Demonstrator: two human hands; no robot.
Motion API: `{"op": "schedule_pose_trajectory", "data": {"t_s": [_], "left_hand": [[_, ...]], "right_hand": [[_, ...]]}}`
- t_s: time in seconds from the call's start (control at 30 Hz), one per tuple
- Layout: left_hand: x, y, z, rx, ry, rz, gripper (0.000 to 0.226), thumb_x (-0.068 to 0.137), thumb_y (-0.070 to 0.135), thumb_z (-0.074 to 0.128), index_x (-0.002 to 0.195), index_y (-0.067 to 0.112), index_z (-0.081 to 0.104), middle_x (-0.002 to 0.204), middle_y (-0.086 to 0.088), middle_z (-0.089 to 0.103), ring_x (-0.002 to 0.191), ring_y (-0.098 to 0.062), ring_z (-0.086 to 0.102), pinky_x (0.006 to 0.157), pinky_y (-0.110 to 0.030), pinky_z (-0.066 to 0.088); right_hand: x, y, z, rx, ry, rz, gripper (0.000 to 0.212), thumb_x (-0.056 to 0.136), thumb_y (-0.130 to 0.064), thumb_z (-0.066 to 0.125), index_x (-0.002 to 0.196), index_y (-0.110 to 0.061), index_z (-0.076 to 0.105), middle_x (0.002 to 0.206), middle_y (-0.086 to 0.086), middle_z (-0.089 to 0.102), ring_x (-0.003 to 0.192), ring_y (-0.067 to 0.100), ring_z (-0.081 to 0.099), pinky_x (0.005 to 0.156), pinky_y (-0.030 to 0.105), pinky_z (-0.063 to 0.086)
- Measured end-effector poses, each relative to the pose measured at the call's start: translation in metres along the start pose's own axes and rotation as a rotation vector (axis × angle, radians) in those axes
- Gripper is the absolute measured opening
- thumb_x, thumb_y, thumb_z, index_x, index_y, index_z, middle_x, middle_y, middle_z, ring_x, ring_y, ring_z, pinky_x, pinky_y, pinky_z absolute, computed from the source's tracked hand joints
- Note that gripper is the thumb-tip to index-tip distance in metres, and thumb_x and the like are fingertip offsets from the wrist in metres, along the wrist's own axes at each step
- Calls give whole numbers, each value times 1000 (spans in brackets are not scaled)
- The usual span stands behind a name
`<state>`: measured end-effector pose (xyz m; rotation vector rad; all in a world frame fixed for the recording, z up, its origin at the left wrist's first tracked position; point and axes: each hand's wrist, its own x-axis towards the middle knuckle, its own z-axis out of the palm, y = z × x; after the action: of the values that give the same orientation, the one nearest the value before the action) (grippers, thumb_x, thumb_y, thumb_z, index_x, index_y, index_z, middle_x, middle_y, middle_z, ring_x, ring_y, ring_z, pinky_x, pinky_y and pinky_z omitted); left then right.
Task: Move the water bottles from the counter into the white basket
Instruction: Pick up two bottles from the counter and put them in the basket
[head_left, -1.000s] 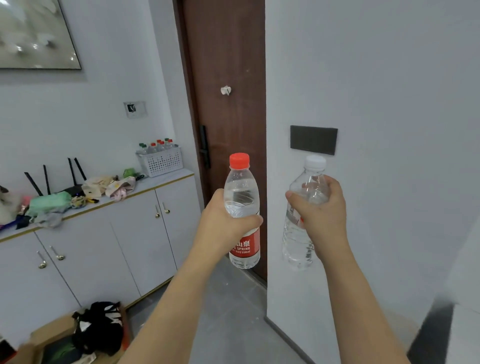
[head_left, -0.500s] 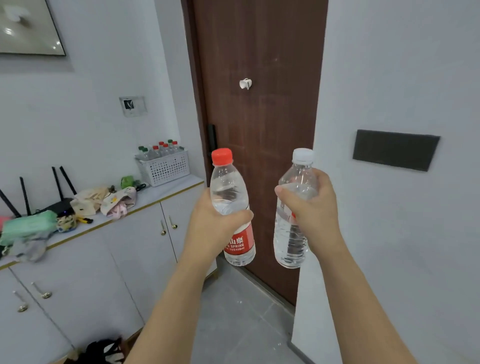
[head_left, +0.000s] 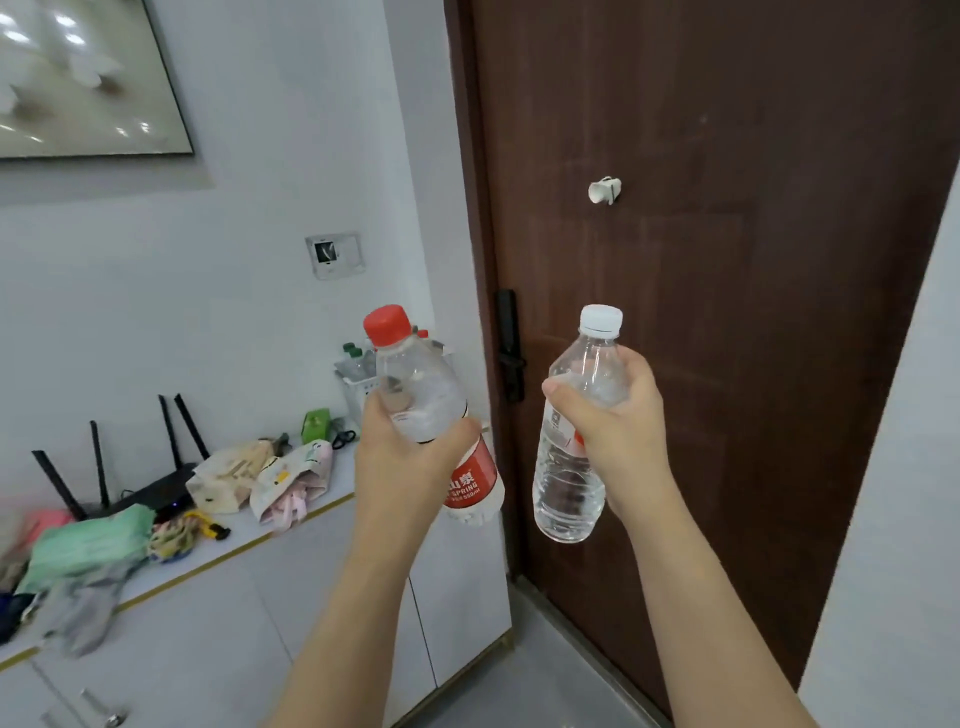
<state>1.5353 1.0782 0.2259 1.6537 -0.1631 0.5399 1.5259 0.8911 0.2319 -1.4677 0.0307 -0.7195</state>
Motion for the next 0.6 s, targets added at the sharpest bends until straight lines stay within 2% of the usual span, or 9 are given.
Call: {"op": "schedule_pose_trajectory", "data": {"t_s": [0.07, 0.1, 0.27, 0.37, 0.43, 0.6], "left_hand": [[31, -22, -1, -22, 50, -38, 71, 56, 47, 81, 121, 41, 52, 104, 25, 65, 93, 0, 66, 76, -31, 55], [48, -34, -2, -31, 66, -45, 72, 56, 47, 81, 121, 41, 52, 108, 23, 64, 96, -2, 65, 77, -32, 55], [138, -89, -10, -53, 79, -35, 60, 56, 48, 81, 107, 51, 51, 103, 28, 65, 94, 6, 65, 66, -14, 51], [200, -119, -22, -75, 100, -48, 56, 59, 44, 83, 104, 49, 50, 110, 19, 63, 97, -4, 65, 71, -26, 53], [244, -134, -30, -78, 108, -45, 54, 59, 43, 83, 102, 50, 50, 107, 17, 64, 97, -6, 66, 74, -32, 54], [340, -173, -38, -129, 163, -42, 53, 61, 38, 83, 103, 46, 51, 101, 13, 67, 87, -4, 70, 72, -29, 55]], "right_hand": [[24, 21, 25, -5, -16, 23, 65, 72, -31, 84, 127, -35, 50, 112, -15, 60, 99, 8, 62, 87, 35, 55], [36, 31, 38, 1, -19, 35, 65, 72, -31, 84, 127, -34, 50, 112, -14, 60, 100, 9, 62, 89, 37, 55], [100, 79, 109, 30, -13, 41, 64, 72, -29, 85, 127, -33, 51, 116, -12, 60, 106, 10, 61, 93, 46, 54], [141, 103, 158, 53, -7, 32, 64, 70, -31, 85, 125, -33, 52, 117, -8, 62, 104, 13, 64, 89, 51, 56], [169, 112, 193, 52, -7, 36, 68, 64, -39, 84, 124, -35, 52, 121, -6, 61, 109, 15, 62, 91, 51, 54], [232, 143, 269, 71, -8, 13, 76, 56, -50, 81, 124, -41, 50, 126, -8, 58, 116, 20, 59, 93, 54, 52]]}}
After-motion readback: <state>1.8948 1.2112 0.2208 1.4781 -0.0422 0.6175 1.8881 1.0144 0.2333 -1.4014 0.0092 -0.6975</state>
